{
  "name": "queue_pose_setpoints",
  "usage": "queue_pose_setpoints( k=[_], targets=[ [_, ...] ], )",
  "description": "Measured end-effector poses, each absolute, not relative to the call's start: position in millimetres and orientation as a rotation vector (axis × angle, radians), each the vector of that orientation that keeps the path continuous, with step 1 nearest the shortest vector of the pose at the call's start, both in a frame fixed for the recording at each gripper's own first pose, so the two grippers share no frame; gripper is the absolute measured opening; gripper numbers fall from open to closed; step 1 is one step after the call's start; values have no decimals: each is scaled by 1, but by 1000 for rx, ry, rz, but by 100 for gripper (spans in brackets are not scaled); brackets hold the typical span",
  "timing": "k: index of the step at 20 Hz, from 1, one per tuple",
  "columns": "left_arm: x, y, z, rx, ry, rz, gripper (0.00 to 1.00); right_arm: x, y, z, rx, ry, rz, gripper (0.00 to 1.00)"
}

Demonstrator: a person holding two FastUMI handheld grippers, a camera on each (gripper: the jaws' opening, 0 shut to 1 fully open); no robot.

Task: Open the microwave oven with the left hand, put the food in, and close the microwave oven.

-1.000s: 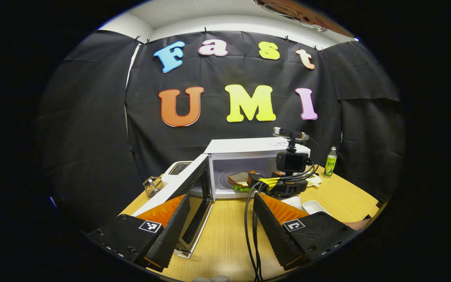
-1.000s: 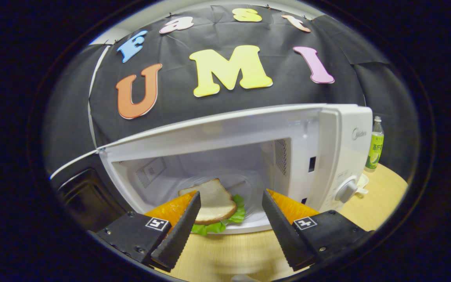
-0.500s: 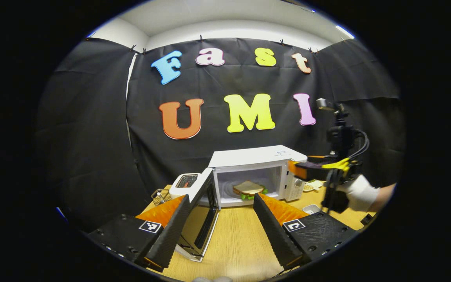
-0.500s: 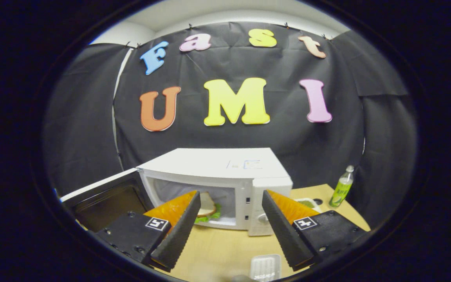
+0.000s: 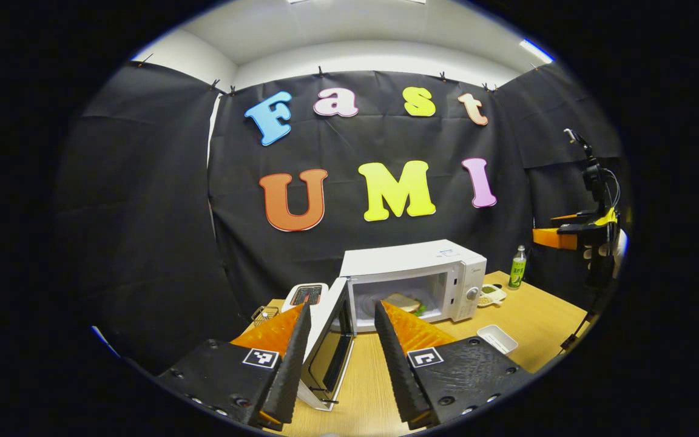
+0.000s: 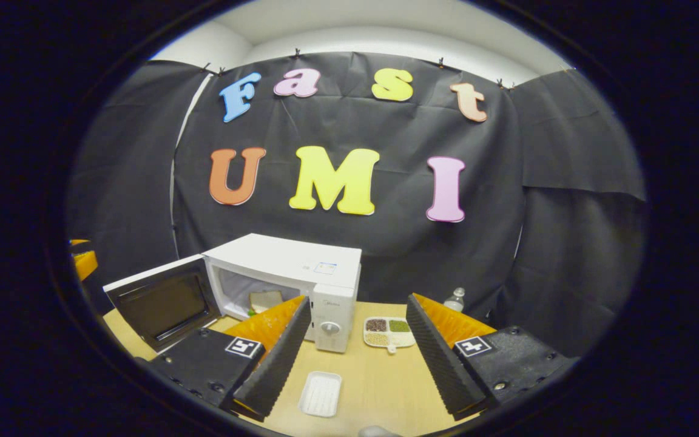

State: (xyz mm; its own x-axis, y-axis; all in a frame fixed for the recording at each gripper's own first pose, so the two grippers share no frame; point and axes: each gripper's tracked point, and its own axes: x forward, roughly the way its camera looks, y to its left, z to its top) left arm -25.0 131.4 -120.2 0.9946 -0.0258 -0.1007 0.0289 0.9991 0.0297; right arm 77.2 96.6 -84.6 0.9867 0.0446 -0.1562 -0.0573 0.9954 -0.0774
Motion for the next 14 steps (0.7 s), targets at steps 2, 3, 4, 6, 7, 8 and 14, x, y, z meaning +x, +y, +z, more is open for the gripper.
queue_pose_setpoints(
  k=[2, 3, 4, 6, 7, 8, 14],
  targets=[
    [-30, 144, -119, 35, 92, -12, 38, 62, 86, -79, -65, 160, 31, 100],
    [-28, 149, -122, 33, 92, -7, 28, 57, 83, -77, -59, 163, 27, 100],
    [-24, 154, -125, 35, 88, -5, 18, 51, 81, -76, -52, 167, 24, 92],
    [-30, 188, -128, 39, 76, 71, 0, 43, 78, -70, -43, 163, 21, 92],
    [-28, 196, -138, 33, 86, 96, 1, 41, 76, -67, -33, 163, 17, 100],
    [-27, 204, -150, 19, 105, 107, 0, 38, 75, -68, -24, 170, 15, 92],
    [-18, 239, -216, 2, 185, 118, 0, 23, 61, -68, -16, 202, -12, 100]
  ],
)
